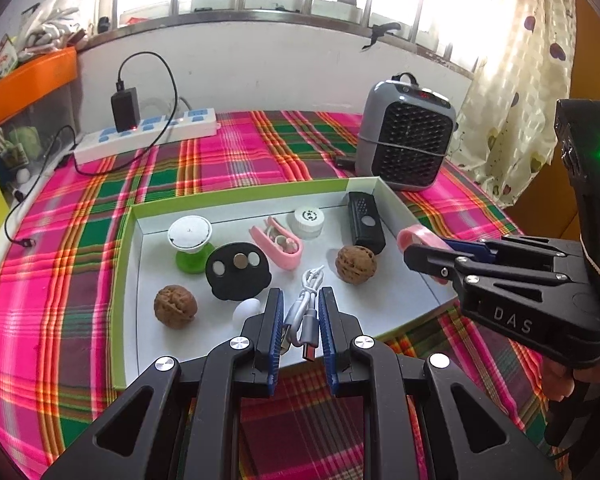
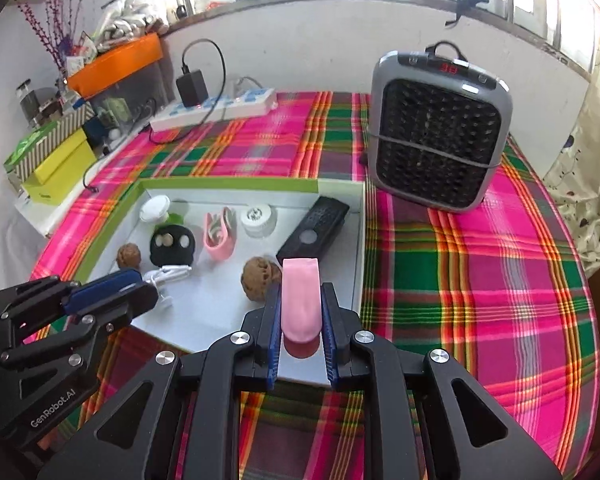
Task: Organize objects
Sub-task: 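Lower the pink case and white cable into the tray and open both grippers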
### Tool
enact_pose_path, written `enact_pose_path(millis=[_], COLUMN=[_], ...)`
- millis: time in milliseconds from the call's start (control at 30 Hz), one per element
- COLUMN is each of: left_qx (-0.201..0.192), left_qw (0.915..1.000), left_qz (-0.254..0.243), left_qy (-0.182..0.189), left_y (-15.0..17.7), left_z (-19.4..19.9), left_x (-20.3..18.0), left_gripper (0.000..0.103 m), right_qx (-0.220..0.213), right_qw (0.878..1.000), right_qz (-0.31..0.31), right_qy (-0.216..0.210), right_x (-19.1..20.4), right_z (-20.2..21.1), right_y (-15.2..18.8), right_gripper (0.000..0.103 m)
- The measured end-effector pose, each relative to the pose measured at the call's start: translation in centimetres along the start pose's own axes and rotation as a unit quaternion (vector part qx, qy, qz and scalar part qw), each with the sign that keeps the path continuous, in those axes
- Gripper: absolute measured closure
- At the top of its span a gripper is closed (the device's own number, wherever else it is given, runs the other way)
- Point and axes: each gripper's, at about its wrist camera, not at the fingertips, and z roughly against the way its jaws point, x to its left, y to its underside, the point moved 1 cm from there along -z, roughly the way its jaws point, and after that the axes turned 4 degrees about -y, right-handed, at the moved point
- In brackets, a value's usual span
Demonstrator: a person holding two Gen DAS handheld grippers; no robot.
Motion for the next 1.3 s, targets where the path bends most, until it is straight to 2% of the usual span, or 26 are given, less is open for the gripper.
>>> enact_pose_path(millis=[467,1300], left_qx=[0.020,0.043], left_qw=[0.9998,0.9991], left_qz=[-0.007,-0.006], left_qy=[0.003,0.002], left_y=[-0.5,-0.4], left_z=[-2.1,-4.1], left_x=[-0.3,0.0], left_gripper=[0.087,0.087], right_qx=[0.050,0.065], right_qw=[0.998,0.997], right_qz=[0.022,0.022], right_qy=[0.019,0.018], right_x=[0.2,0.6], right_z=[-2.5,-4.0], right_y=[-0.3,-0.3], right_gripper=[0.084,0.084])
